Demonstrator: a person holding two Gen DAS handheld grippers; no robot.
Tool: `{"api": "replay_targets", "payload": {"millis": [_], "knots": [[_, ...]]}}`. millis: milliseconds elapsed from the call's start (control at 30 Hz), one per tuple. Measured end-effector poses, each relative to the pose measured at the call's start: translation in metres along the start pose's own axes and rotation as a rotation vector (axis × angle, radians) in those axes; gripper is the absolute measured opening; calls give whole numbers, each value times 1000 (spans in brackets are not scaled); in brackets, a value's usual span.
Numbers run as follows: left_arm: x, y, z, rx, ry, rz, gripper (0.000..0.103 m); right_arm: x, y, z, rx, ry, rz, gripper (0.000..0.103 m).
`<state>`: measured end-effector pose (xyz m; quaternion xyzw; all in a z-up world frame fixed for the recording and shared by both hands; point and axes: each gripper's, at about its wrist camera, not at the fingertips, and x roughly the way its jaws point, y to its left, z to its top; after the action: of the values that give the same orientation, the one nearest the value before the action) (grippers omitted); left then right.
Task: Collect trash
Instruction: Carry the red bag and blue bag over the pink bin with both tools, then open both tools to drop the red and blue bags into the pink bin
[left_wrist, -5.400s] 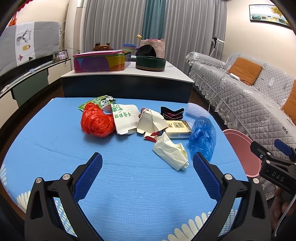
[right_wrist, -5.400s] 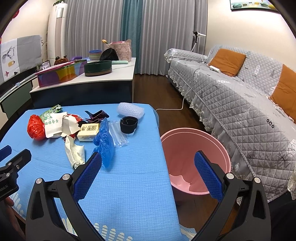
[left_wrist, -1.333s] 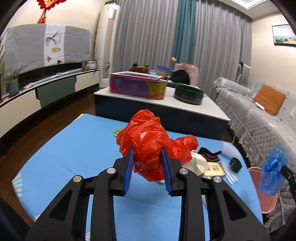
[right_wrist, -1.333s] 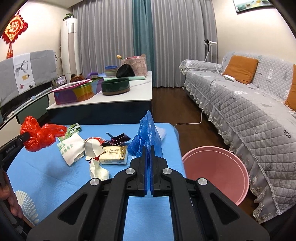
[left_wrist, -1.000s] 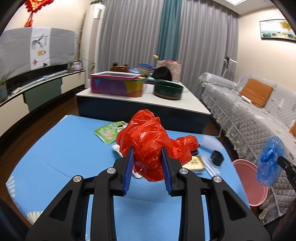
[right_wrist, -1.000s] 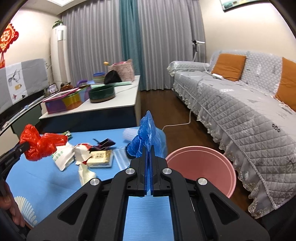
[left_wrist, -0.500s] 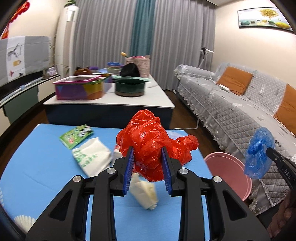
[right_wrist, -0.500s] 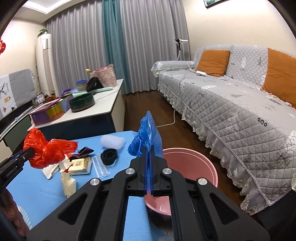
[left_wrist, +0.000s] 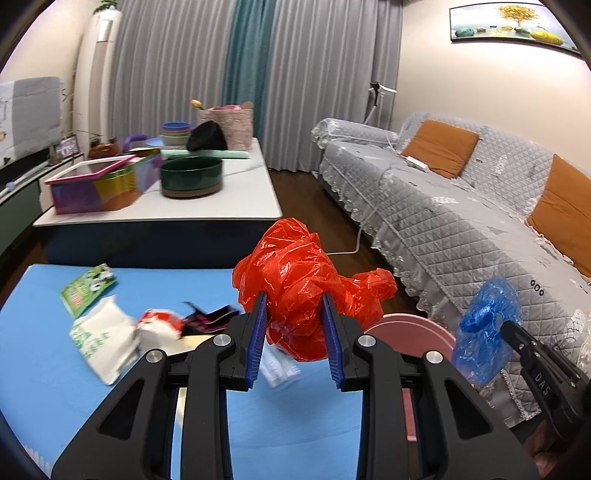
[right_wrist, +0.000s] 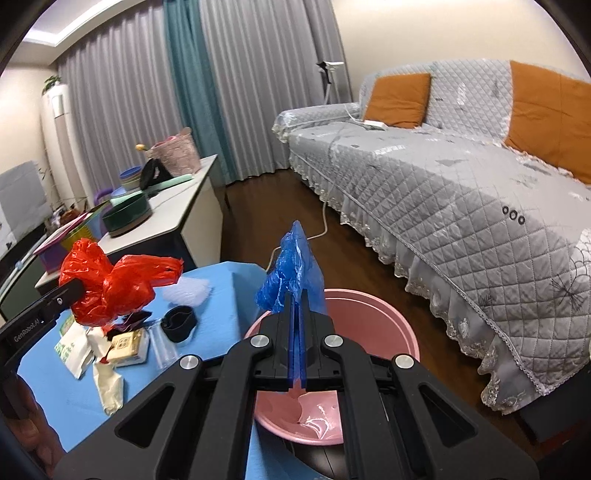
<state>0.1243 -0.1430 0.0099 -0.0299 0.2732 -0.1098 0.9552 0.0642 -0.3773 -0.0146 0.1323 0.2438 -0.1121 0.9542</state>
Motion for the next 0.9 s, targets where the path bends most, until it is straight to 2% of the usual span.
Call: {"api": "replay_targets", "payload": {"millis": [300,900], "knots": [[35,-46,11,28,31,-69,29,18,-18,0,36,39,-42,2],[71,-95,0,103,119,-206,29,30,-55,1,121,64,-96,2]]}}
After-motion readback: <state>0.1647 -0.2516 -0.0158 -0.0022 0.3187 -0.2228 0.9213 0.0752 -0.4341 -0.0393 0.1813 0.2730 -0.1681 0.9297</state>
